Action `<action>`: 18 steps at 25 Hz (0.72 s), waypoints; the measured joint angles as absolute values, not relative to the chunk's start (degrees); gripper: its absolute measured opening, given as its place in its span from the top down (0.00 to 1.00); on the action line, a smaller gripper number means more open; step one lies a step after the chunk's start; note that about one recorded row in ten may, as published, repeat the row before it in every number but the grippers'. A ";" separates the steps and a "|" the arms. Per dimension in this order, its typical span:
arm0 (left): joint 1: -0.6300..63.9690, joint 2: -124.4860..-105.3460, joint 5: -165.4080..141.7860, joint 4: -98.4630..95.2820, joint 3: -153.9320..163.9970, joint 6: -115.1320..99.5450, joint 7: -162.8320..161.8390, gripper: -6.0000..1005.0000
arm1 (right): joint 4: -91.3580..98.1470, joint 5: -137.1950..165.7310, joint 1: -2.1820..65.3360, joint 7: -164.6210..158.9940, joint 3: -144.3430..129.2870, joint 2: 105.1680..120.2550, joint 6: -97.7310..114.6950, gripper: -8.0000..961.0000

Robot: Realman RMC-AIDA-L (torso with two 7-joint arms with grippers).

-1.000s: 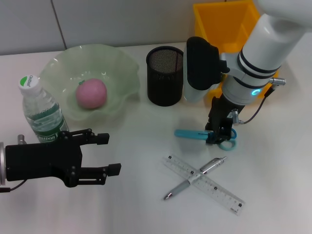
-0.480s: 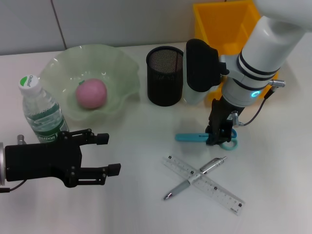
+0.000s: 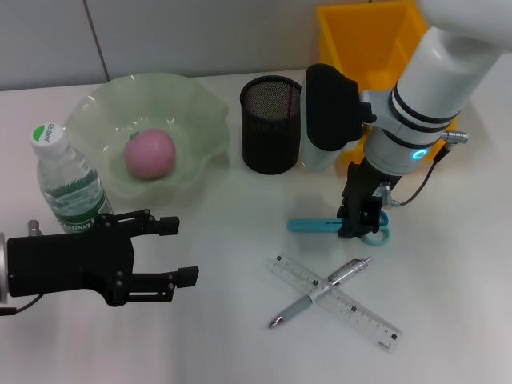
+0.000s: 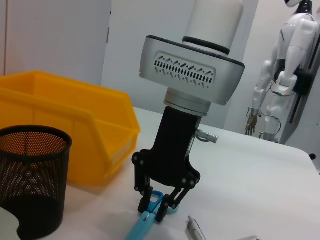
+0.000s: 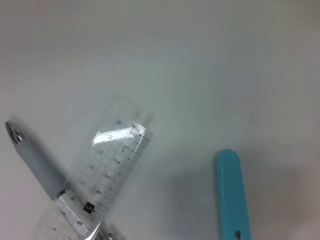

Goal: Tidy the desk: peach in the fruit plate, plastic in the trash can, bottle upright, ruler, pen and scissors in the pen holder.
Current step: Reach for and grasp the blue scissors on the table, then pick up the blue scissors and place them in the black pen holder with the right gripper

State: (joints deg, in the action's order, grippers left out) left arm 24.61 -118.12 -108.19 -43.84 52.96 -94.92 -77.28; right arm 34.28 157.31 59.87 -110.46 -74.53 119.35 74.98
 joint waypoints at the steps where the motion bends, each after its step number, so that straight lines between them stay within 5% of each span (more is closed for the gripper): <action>1: 24.61 -118.12 -108.19 -43.84 52.96 -94.92 -77.28 0.17 | 34.28 157.31 59.85 -110.45 -74.54 119.35 74.96 0.74; 18: 24.43 -118.12 -108.19 -43.86 51.02 -96.06 -77.34 0.17 | 44.04 154.08 56.21 -110.69 -73.65 119.12 80.61 0.75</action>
State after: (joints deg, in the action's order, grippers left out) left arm 24.43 -118.12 -108.19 -43.86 51.02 -96.06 -77.34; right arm 44.04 154.08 56.21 -110.69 -73.65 119.12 80.61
